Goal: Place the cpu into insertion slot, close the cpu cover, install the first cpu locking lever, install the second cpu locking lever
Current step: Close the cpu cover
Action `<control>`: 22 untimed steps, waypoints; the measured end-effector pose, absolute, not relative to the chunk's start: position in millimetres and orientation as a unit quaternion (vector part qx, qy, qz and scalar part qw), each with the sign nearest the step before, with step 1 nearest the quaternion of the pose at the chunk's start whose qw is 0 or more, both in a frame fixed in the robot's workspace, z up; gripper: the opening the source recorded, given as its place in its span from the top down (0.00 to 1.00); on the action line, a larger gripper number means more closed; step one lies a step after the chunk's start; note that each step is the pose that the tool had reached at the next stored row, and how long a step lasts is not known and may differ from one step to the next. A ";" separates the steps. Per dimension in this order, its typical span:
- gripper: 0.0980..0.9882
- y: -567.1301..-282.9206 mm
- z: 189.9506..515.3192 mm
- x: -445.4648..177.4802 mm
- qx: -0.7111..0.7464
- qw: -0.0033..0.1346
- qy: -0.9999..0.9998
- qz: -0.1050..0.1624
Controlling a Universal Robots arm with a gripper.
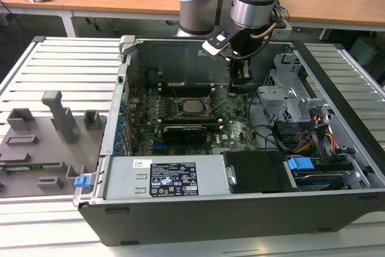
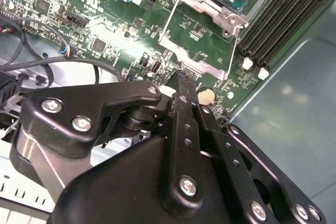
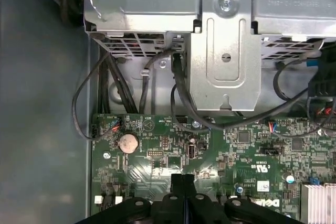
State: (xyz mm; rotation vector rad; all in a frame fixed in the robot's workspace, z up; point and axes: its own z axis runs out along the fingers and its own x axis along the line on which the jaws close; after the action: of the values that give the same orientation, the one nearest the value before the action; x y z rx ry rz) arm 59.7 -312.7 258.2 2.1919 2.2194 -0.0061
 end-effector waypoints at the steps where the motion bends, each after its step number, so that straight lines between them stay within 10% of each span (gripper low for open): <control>1: 0.99 -312.6 256.0 60.0 0.702 0.011 0.712 -0.002; 22: 0.99 -312.7 251.7 40.2 0.700 0.006 0.714 -0.007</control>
State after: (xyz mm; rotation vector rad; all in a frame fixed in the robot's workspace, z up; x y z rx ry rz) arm 40.2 -312.7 251.7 2.1913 2.2342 -0.0219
